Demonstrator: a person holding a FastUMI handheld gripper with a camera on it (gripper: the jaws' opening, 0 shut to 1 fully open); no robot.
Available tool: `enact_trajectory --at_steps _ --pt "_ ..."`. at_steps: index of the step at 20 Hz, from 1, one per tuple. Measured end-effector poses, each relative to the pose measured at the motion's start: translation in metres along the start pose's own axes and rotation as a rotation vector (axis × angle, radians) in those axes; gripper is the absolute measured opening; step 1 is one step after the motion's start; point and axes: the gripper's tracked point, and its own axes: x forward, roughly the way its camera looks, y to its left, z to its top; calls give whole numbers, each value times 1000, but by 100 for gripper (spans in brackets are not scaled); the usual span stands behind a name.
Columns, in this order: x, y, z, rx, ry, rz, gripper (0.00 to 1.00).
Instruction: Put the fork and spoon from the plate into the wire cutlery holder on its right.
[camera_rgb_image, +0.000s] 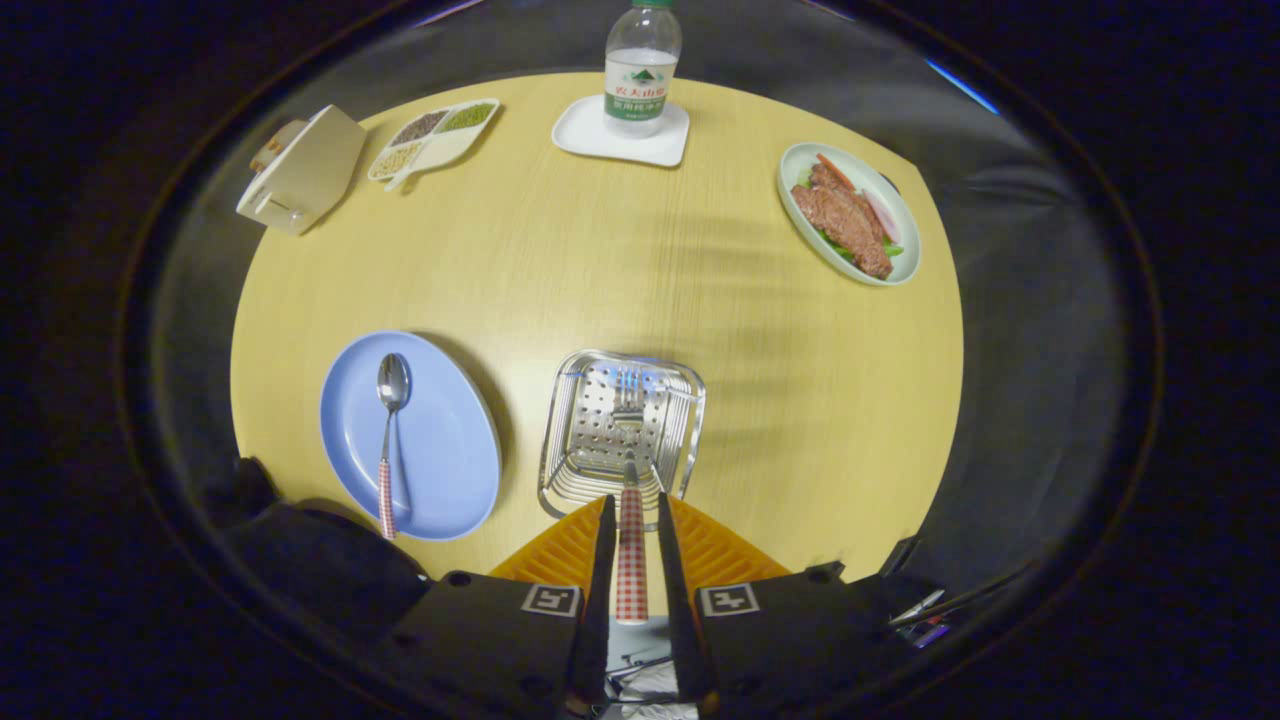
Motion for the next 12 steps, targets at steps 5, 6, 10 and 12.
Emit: enact_trajectory --at_steps 5,6,10,12 --pt "-21 3 18 117 -168 30 100" --pt "-26 5 23 144 -218 37 100" --pt "-60 12 35 227 -442 51 100" --pt "-81 16 36 247 -562 38 100"
